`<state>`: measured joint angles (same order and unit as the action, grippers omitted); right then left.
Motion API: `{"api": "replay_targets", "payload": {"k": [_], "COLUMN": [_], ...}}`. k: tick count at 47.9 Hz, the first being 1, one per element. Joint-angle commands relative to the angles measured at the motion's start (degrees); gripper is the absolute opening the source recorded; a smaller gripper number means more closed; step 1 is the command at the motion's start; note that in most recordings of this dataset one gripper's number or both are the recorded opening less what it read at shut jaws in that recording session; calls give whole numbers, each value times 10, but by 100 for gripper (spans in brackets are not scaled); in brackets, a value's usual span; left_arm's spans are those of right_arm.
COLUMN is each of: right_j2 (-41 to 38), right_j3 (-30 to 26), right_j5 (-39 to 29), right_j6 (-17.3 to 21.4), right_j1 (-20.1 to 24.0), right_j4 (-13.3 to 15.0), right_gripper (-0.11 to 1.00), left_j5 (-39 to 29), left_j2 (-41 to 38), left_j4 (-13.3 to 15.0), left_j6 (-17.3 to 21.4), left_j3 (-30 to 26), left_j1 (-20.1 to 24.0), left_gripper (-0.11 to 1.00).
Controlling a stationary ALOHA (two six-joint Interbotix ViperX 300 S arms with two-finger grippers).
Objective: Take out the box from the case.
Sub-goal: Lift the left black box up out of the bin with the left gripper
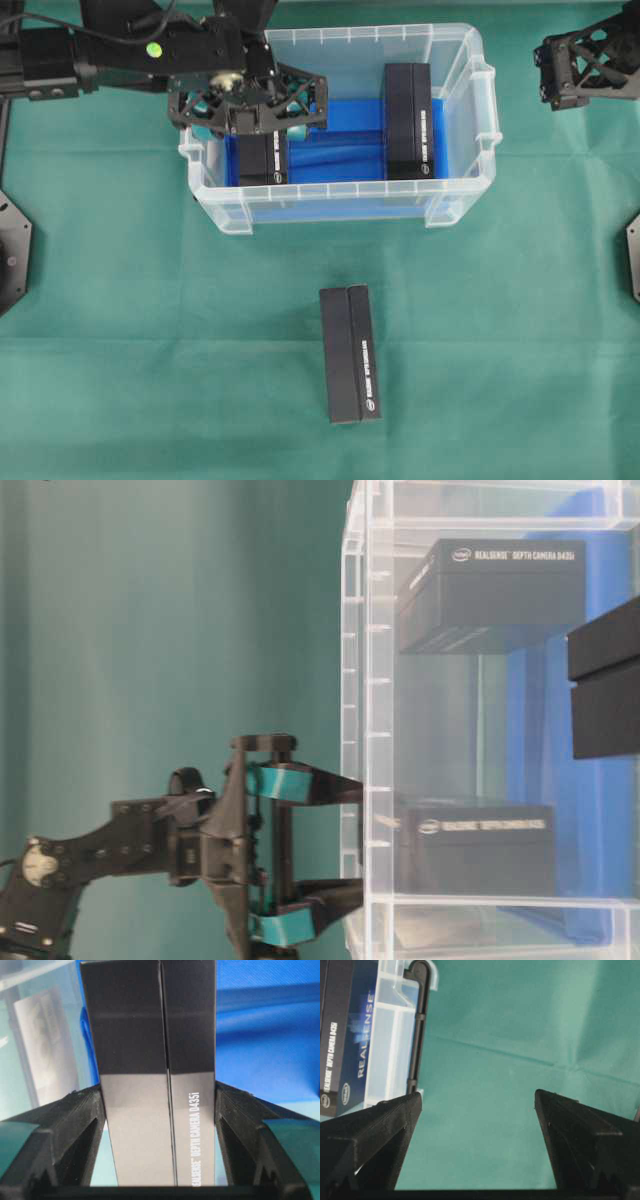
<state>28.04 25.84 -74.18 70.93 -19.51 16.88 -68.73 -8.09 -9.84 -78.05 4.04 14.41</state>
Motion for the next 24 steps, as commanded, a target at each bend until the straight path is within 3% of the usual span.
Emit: {"api": "replay_targets", "payload": {"k": [1, 24], "right_j2": [7, 7], "right_j3": [-5, -6], "right_j5": [2, 23], "right_j6": [-1, -2], "right_j1": [2, 2], "right_j4": [1, 2], "right_gripper": [92, 92], "left_j5": [-11, -133], "left_j2": [30, 80], "left_j4": [-1, -1], "left_j6": [2, 4], "left_j3": [-33, -133], "left_j1": [-4, -4], "left_gripper": [61, 61]}}
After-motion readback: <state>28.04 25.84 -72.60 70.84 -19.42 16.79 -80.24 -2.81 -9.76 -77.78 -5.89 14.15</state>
